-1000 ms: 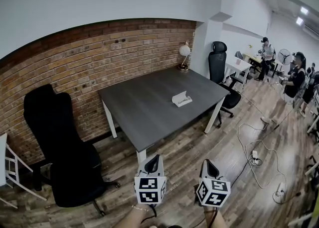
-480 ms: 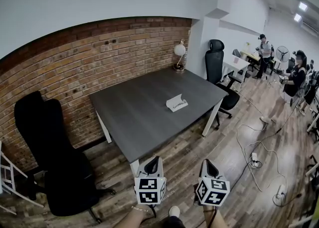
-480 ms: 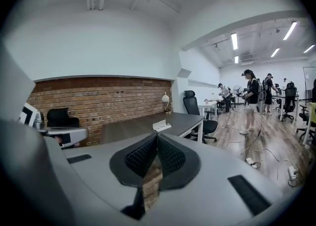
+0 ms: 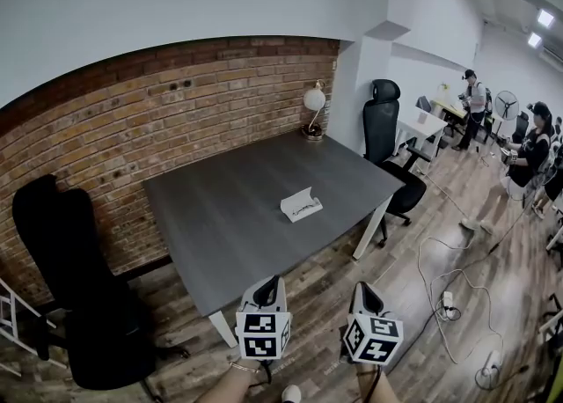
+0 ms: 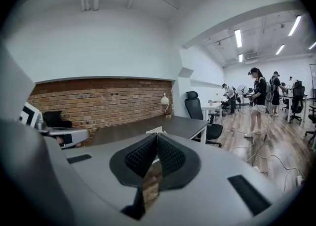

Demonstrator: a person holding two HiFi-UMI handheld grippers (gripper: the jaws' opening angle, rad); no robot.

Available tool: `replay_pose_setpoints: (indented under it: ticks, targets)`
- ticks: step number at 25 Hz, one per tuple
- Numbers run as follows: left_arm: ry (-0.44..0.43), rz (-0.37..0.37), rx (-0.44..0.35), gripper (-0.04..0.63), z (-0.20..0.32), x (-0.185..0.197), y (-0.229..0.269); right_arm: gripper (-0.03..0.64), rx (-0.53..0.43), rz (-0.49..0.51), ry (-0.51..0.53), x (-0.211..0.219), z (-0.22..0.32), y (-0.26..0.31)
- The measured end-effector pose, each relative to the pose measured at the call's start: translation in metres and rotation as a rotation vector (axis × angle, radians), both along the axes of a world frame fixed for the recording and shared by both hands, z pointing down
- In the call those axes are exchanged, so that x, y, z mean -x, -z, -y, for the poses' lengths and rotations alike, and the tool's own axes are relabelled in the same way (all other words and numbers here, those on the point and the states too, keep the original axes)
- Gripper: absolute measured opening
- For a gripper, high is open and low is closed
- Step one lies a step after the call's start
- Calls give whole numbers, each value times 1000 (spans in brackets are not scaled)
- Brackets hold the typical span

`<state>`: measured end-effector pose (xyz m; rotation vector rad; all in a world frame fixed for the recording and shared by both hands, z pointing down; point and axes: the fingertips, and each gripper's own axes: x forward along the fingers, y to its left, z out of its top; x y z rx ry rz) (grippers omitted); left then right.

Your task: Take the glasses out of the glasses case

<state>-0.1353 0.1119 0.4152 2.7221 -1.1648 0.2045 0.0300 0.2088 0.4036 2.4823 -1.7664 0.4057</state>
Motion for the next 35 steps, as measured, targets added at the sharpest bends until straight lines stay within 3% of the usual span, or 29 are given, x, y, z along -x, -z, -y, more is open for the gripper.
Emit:
replay_pose_setpoints:
  ticks: [11, 18, 35]
  targets:
    - [59, 20, 11, 9, 54, -58, -11, 32, 25, 13, 68, -61, 60, -11]
    - [85, 37, 34, 9, 84, -77, -21, 32, 32, 35, 96, -82, 97, -17]
    - [93, 10, 64, 9, 191, -137, -43, 32, 63, 18, 91, -146, 200, -33]
